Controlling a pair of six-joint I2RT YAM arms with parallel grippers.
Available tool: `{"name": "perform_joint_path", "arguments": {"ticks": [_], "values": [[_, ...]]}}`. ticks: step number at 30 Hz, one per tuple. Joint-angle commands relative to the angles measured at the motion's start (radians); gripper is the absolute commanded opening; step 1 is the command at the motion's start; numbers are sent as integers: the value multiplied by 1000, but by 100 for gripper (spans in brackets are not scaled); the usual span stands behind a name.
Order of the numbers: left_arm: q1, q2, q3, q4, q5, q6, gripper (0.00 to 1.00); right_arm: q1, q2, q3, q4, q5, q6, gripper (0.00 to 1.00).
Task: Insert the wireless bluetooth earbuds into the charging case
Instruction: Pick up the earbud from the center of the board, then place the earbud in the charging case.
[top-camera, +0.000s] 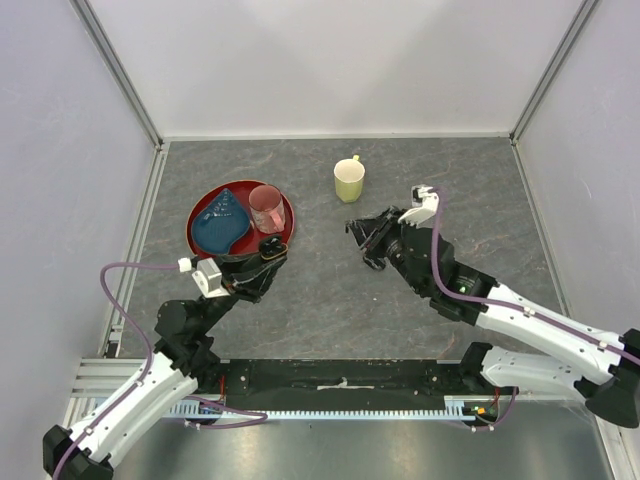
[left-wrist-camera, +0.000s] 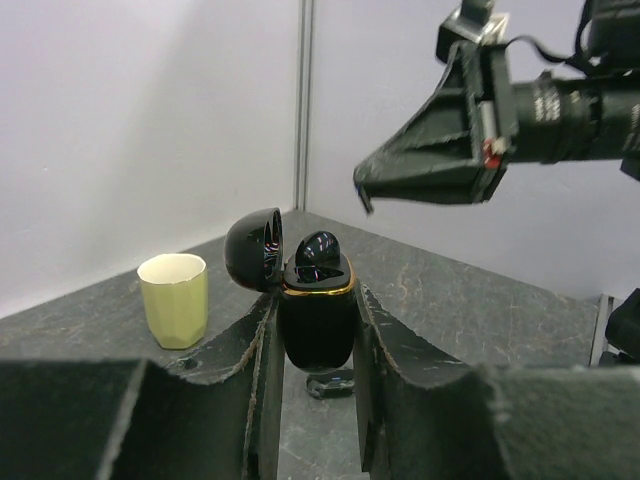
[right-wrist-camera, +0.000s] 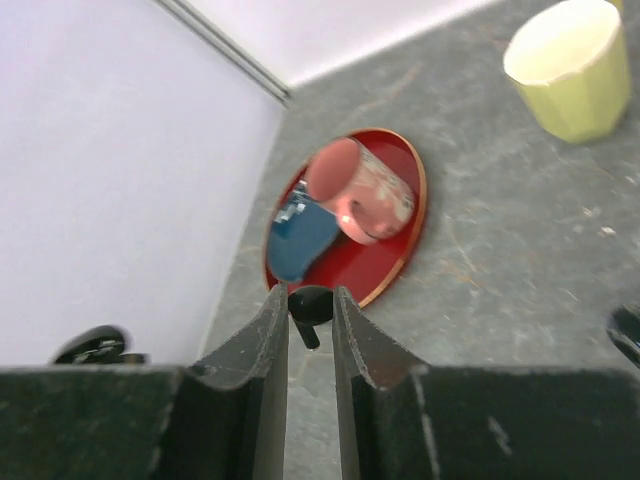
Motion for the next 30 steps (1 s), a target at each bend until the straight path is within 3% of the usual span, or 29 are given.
{"name": "perform_joint_path", "arguments": {"ticks": [1, 12, 20, 30], "values": [[-3, 58, 36, 117, 21, -43, 2, 33, -61, -23, 233, -5, -85, 0], [-3, 104, 39, 160, 50, -31, 2, 176, -35, -13, 502, -73, -223, 0], [-3, 107, 39, 164, 82, -28, 2, 280, 89, 40, 571, -102, -275, 0], [-3, 101, 35, 162, 101, -26, 2, 309, 163, 70, 613, -123, -283, 0]]}}
